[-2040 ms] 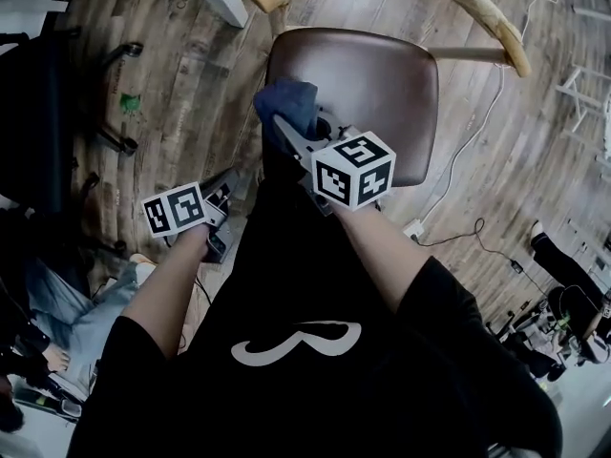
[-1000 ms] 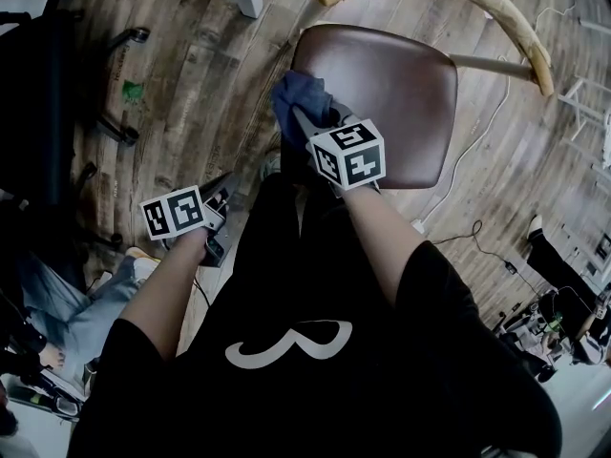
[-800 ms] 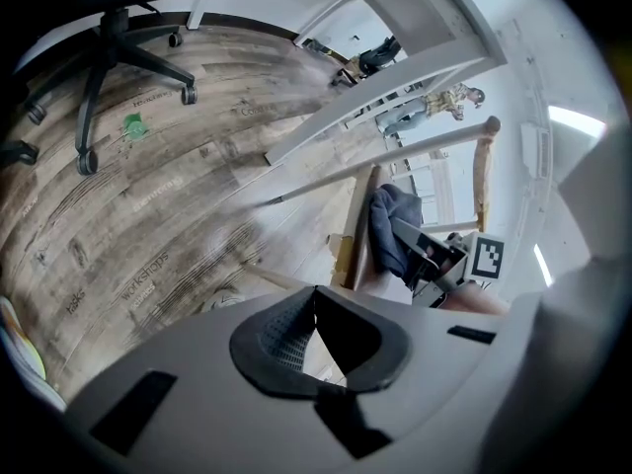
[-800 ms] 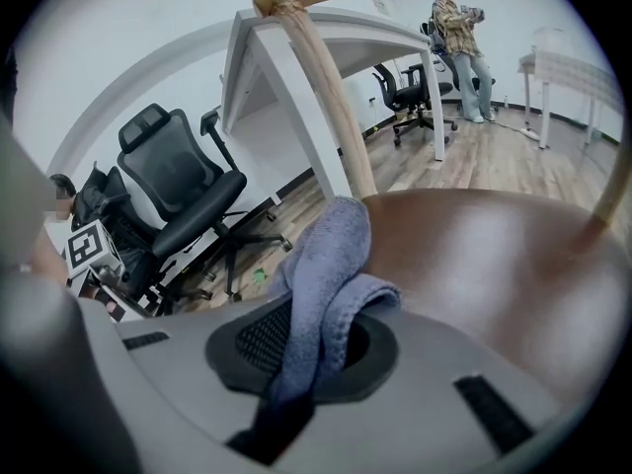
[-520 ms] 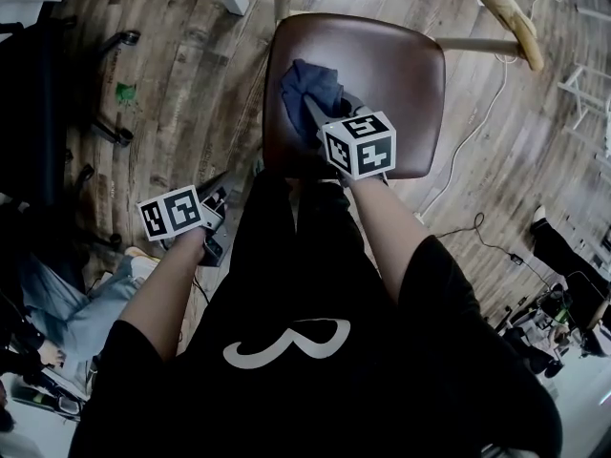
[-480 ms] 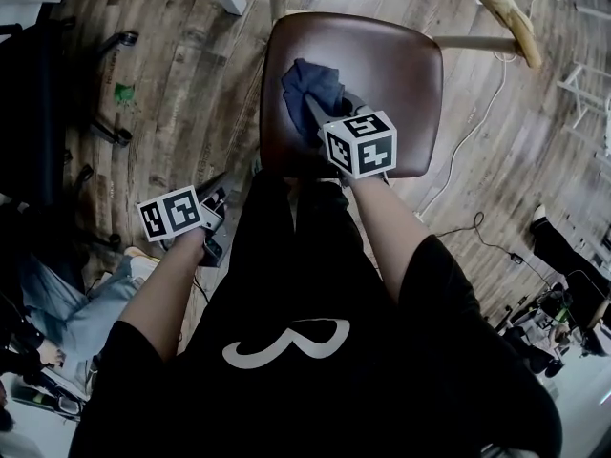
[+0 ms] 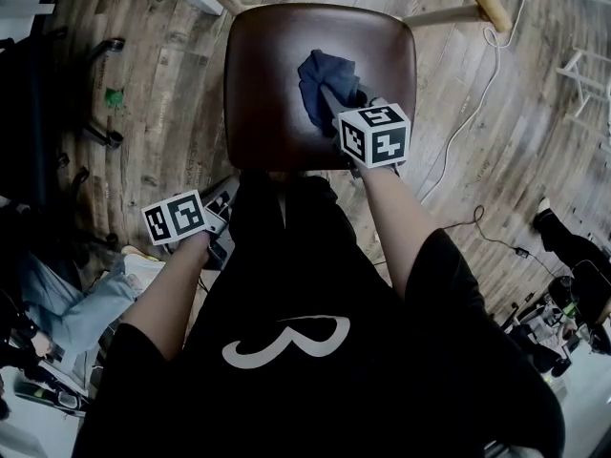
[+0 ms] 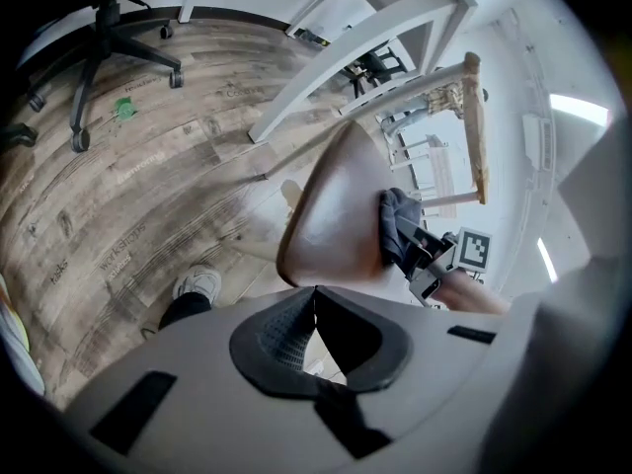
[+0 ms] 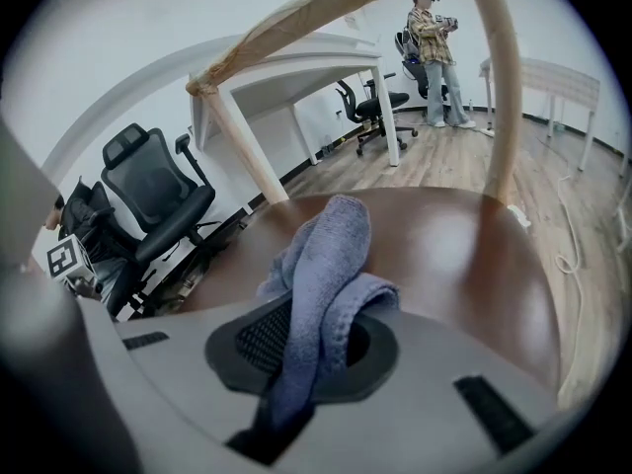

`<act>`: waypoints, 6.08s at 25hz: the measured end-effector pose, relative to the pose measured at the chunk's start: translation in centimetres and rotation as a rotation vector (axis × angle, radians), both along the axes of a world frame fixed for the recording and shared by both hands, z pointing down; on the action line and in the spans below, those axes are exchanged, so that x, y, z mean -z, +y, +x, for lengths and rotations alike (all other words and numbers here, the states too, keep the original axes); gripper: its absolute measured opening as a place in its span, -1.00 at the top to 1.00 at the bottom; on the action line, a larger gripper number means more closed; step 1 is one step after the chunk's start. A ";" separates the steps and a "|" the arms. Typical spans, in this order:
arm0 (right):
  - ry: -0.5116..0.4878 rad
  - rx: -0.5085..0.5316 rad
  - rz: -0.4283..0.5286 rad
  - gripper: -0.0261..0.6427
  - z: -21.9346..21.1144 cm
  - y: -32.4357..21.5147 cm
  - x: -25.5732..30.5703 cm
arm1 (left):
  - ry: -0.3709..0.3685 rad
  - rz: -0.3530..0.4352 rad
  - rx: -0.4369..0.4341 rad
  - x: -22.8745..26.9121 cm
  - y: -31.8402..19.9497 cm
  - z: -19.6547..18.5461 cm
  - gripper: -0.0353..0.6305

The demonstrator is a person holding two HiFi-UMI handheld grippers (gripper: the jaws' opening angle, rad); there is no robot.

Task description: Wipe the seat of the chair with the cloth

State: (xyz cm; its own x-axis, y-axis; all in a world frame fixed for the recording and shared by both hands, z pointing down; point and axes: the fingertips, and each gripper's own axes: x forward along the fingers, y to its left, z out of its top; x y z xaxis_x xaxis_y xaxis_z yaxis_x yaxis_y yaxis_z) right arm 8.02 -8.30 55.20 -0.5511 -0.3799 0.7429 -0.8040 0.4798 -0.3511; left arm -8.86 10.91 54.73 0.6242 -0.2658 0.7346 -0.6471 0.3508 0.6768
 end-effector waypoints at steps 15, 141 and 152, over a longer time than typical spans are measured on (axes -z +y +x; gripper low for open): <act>0.036 -0.071 0.024 0.78 12.3 -0.1 0.0 | 0.007 -0.001 -0.047 0.2 0.6 8.8 0.85; -0.030 -0.064 0.095 0.77 18.2 8.4 4.9 | 0.069 0.052 0.109 2.6 7.3 14.6 0.85; -0.234 0.017 0.186 0.77 14.9 21.4 21.3 | 0.158 0.364 0.077 17.6 7.4 14.3 0.85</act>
